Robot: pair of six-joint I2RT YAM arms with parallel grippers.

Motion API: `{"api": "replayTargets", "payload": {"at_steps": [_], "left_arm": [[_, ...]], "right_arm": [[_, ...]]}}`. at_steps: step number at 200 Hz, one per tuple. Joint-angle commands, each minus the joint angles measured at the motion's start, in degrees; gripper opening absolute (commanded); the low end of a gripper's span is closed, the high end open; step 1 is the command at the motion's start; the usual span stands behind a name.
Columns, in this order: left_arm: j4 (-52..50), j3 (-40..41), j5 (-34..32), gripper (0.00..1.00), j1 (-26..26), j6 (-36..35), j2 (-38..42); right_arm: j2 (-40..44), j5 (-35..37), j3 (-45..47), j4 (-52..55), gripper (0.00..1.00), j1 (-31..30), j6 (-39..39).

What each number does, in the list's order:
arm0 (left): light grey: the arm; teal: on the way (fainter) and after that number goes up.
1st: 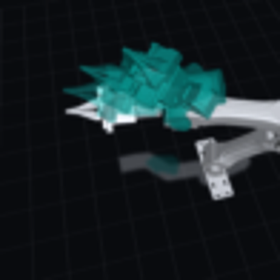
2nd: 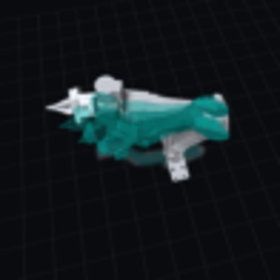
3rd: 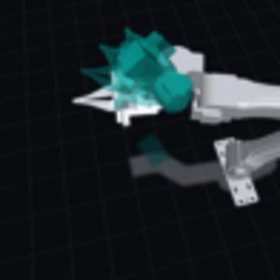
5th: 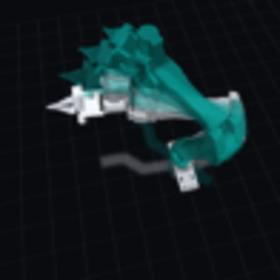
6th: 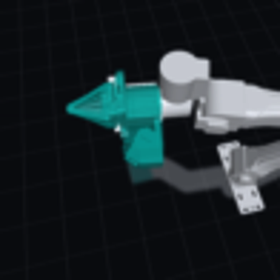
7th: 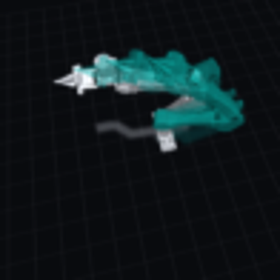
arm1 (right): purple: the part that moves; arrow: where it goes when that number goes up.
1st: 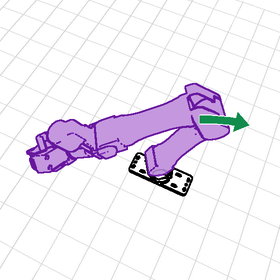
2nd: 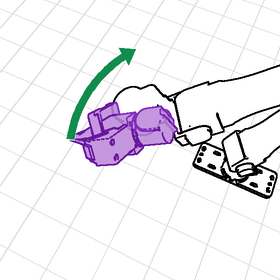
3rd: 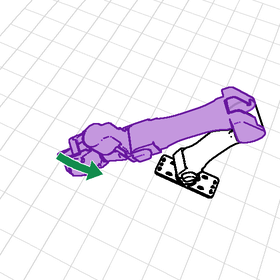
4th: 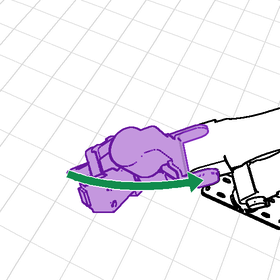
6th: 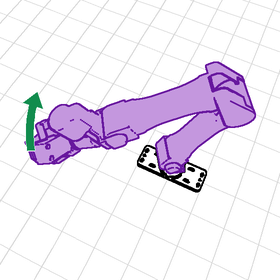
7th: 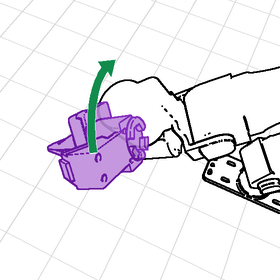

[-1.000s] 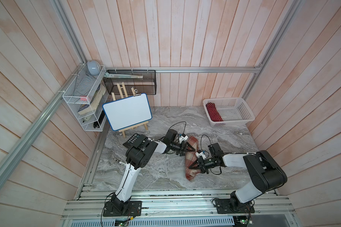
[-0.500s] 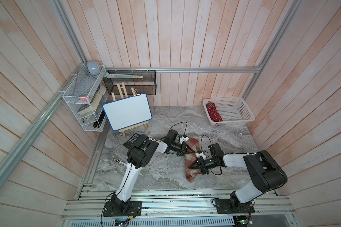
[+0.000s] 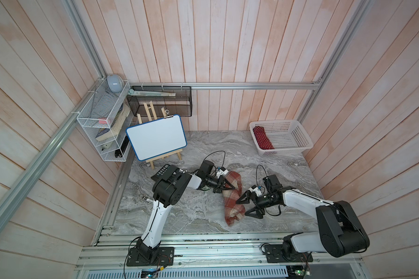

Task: Roll up the skirts
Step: Roll the skirt at the center of the board, then pick up the skirt from the center of the board.

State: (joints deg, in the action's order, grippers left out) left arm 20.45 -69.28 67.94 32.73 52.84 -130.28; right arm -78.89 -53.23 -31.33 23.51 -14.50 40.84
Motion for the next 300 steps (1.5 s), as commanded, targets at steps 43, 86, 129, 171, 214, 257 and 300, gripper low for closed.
{"api": "replayTargets", "payload": {"at_steps": [43,86,129,171,214,257,300], "left_arm": [[-5.30,0.55,1.01,0.00,-1.53,1.98,-1.46],[9.04,2.57,5.15,0.00,-1.27,13.79,-2.33],[34.63,4.99,6.08,0.00,-0.22,36.10,-4.24],[49.42,4.85,4.58,0.00,0.20,49.53,-4.56],[24.64,1.20,4.96,0.00,0.06,30.94,-1.17],[-13.02,-6.85,1.08,0.00,0.18,2.66,2.08],[-21.41,-10.73,0.97,0.00,-0.47,-3.80,2.22]], "right_arm": [[-5.74,-1.37,4.14,-6.17,0.98,1.05,2.61],[-12.29,-2.41,3.30,-10.40,0.98,0.90,1.26],[-13.47,1.63,0.37,-10.33,0.98,-0.09,1.15],[-7.77,3.70,-2.95,-10.20,0.98,-0.31,1.35],[-5.67,2.95,-6.12,-7.38,0.98,-0.26,0.24],[-6.27,5.84,-6.61,-3.73,0.98,-0.18,-4.98],[-9.45,5.04,-2.67,-9.67,0.98,-0.42,-6.11]]}}
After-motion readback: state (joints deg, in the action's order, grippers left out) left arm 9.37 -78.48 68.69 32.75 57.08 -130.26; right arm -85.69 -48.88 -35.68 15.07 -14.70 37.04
